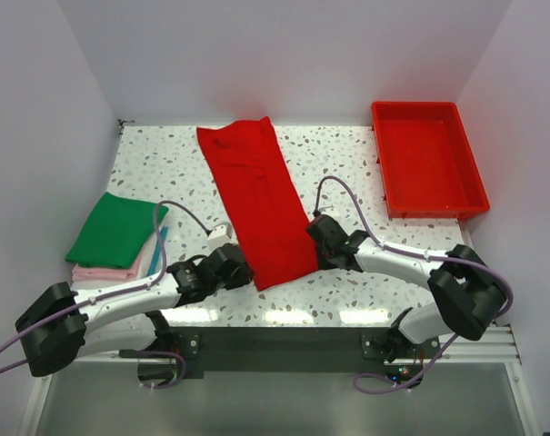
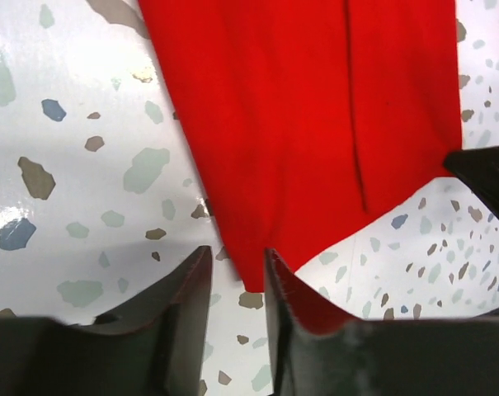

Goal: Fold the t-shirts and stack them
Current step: Fold the tshirt

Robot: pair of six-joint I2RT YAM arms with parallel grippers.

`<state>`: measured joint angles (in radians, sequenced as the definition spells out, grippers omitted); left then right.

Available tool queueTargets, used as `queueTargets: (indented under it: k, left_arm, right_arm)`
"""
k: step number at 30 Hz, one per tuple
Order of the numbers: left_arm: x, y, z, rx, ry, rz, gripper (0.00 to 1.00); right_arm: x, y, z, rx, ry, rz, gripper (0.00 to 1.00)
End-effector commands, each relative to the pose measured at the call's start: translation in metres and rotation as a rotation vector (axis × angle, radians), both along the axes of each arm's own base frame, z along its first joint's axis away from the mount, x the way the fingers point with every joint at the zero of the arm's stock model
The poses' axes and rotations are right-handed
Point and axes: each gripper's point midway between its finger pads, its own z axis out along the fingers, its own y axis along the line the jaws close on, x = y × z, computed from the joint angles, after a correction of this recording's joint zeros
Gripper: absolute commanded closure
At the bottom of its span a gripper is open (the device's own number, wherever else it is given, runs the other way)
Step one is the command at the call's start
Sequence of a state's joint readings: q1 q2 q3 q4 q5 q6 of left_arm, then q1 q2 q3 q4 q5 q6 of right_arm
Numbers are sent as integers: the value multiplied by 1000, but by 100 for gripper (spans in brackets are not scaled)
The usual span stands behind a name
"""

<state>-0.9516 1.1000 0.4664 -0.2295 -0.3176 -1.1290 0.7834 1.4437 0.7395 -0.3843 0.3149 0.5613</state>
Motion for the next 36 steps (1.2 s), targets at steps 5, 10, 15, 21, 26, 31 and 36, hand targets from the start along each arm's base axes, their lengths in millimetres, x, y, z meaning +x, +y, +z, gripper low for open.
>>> queueTargets:
  k: [5,10,15,21,26,31,36]
  left_arm:
    - [-7,-21,-3,-64,42,-36,59]
    - [-14,-35,-13,-76,71,-44,55]
    - [-13,-40,-16,-68,70,-23,55]
    - [-14,-37,-22,-69,70,-8,56]
    - [-13,-36,-26,-63,62,-2,62]
    - [-16,-25,-34,-33,80,34,98]
    - [-26,-7,-38,-13,108,66,100]
  right_arm:
    - [6,8,4,93,-9,-14,99]
    - [7,5,3,102,-7,-25,100]
    - [5,6,0,112,3,-23,100]
    - [5,8,-2,122,6,-23,100]
    - [6,9,-3,123,8,-23,100]
    - [6,5,-2,121,9,-31,100]
    - [4,-2,-1,137,21,-47,100]
